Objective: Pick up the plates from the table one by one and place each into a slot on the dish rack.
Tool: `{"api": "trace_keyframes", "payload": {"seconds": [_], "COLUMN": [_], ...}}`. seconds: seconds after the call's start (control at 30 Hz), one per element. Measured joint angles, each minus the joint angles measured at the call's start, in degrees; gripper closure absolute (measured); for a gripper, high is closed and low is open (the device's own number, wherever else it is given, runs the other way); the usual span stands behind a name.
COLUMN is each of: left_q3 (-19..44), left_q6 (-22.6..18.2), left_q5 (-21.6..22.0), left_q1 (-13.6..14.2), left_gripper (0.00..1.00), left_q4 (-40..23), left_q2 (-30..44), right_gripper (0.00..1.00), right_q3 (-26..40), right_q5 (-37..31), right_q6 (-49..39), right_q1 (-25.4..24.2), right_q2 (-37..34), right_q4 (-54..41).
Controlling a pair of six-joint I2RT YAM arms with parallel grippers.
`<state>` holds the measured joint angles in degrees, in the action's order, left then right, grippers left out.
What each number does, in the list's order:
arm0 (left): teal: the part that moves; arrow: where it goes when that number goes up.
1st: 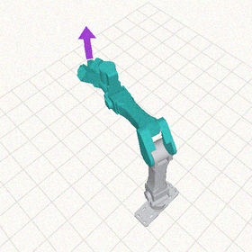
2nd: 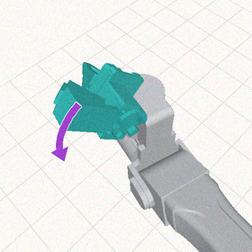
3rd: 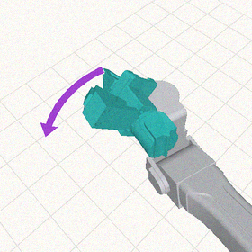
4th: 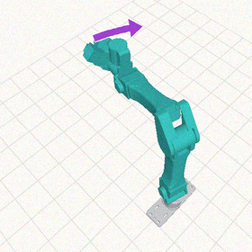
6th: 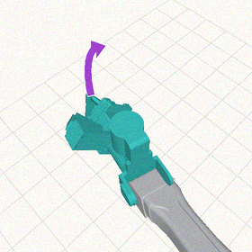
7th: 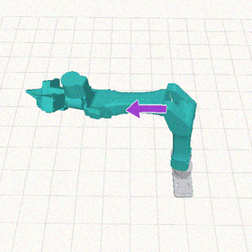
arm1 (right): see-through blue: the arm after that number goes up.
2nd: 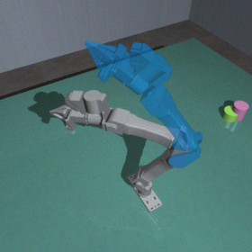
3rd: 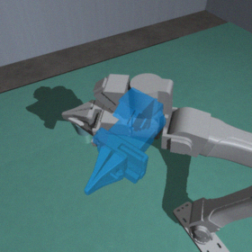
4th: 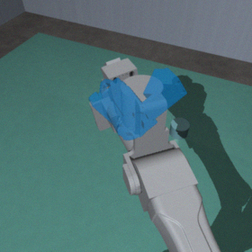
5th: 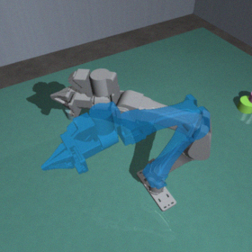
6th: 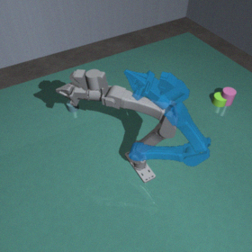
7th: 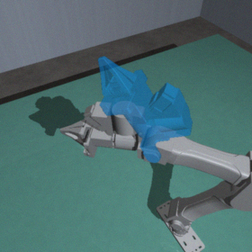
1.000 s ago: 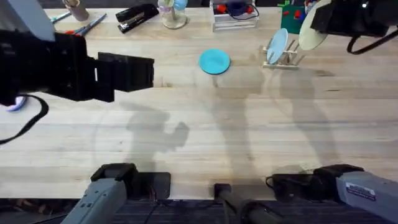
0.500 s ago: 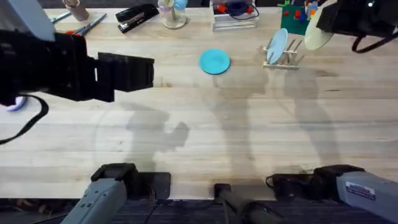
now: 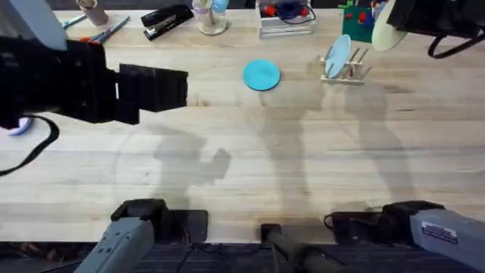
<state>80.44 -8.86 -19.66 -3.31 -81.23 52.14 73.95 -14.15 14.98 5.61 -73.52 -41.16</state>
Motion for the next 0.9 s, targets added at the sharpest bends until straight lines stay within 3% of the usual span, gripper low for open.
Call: {"api": "trace_keyframes", "payload": {"seconds": [0.9], "left_q3": [0.0], "left_q6": [0.0], "left_q5": [0.0], "left_q1": [0.0], "left_gripper": [0.007], "left_q4": [0.0], "left_q2": [0.0], "right_gripper": [0.972], "right_q3": [0.04], "right_q5": [0.0], "right_q6": [-0.37], "right_q1": [0.0], "right_q2": [-9.03], "right_q4": [2.85]}}
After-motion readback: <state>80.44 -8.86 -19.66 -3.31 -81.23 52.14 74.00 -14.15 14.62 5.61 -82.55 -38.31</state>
